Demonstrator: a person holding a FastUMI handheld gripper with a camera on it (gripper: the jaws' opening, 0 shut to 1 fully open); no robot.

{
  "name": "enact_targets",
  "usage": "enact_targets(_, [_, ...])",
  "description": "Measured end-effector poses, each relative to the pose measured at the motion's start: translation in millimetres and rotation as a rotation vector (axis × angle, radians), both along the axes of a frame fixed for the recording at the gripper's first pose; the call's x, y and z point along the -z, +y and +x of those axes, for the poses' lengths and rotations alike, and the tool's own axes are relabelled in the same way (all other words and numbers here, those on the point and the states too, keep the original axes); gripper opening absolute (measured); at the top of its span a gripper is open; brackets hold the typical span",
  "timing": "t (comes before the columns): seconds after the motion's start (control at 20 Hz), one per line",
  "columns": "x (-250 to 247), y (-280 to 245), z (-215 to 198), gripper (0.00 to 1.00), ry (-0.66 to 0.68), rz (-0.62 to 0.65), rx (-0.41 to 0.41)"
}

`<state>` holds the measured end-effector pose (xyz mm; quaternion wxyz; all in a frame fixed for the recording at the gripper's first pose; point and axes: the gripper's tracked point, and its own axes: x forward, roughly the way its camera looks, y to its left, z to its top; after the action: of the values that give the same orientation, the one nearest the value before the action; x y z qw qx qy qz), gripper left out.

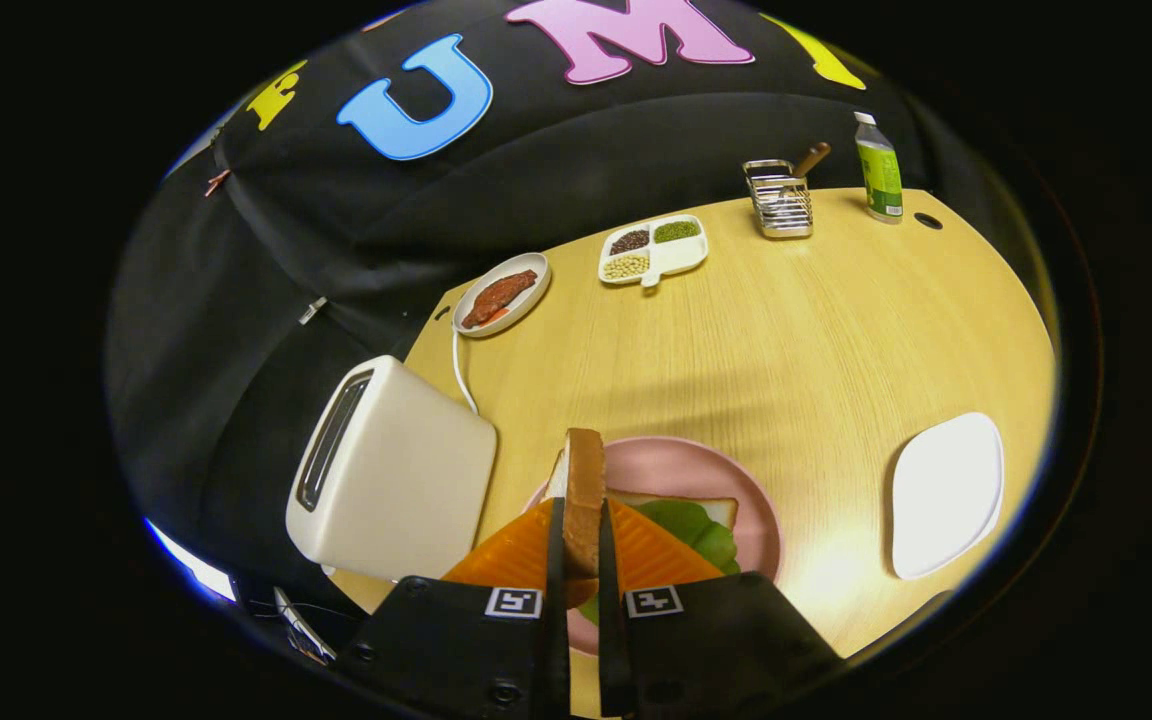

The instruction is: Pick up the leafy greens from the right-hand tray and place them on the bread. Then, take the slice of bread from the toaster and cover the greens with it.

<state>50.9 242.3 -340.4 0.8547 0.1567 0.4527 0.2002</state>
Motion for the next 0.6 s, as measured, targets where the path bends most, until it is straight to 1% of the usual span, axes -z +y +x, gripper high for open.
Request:
enact_targets(0.4, [24.4,-29.3,-5.3,0.16,0.063,-0.048,0.096])
enact_targets(0.45, [27.6,-33.1,-6.0,0.21,0.070,-0.062,0.106])
enact_targets(0.5, [29.6,-37.0,-7.1,0.24,0.073,-0.078,0.115])
enact_targets(0.6, [32.3,-46.1,-8.1,0.38,0.065,-0.118,0.129])
